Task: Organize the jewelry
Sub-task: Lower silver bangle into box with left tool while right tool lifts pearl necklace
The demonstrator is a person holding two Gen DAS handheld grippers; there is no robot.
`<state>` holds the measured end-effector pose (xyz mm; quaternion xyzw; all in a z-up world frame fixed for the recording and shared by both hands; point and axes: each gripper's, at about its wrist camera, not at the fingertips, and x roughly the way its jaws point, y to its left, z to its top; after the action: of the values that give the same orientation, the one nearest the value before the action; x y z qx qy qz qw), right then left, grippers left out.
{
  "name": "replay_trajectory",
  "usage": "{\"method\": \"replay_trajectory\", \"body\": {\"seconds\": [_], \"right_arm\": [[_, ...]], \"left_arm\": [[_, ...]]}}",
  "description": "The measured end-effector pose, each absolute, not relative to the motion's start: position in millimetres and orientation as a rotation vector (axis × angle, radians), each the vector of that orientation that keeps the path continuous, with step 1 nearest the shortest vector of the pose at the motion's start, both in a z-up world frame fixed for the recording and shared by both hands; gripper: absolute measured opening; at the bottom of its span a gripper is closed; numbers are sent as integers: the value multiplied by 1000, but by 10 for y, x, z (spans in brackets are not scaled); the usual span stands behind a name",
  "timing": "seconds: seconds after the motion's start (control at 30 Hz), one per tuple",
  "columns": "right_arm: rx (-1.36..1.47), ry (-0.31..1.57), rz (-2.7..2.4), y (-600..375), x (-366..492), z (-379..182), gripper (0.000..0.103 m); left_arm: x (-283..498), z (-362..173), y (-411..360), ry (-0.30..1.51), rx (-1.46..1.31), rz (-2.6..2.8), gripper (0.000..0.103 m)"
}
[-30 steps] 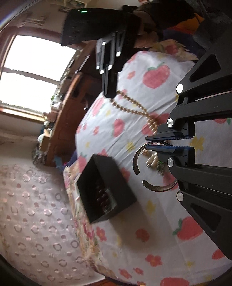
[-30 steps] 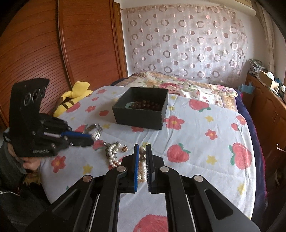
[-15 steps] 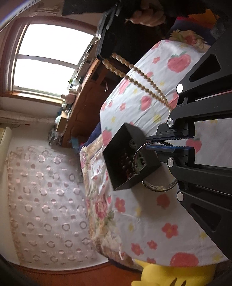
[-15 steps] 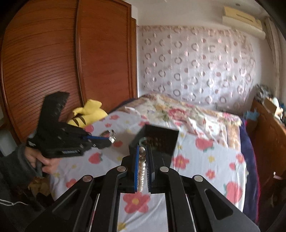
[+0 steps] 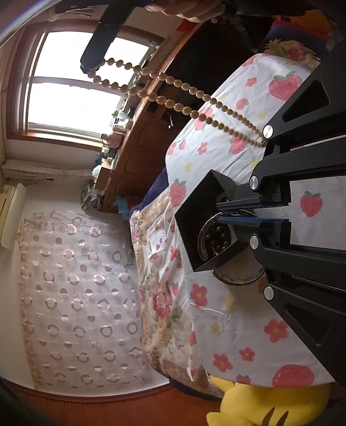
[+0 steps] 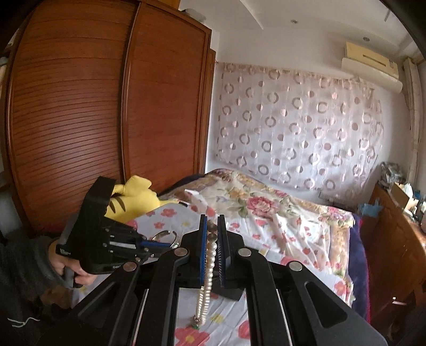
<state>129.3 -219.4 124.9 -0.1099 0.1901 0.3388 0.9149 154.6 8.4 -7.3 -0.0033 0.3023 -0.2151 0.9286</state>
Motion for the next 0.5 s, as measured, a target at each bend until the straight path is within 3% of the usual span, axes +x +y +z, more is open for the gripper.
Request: {"method": "replay_trajectory", "body": {"seconds": [0.17, 0.37, 0.5], "right_arm": [[-200, 400, 701, -2211, 1363, 1299, 8], [-271, 539, 663, -2162, 1463, 801, 8], [-233, 529, 651, -2234, 1505, 841, 8]], "left_arm": [[1577, -61, 74, 613, -6, -439, 4], [1597, -92, 71, 620, -6, -441, 4], [1626, -150, 53, 630, -5, -440, 4]]}}
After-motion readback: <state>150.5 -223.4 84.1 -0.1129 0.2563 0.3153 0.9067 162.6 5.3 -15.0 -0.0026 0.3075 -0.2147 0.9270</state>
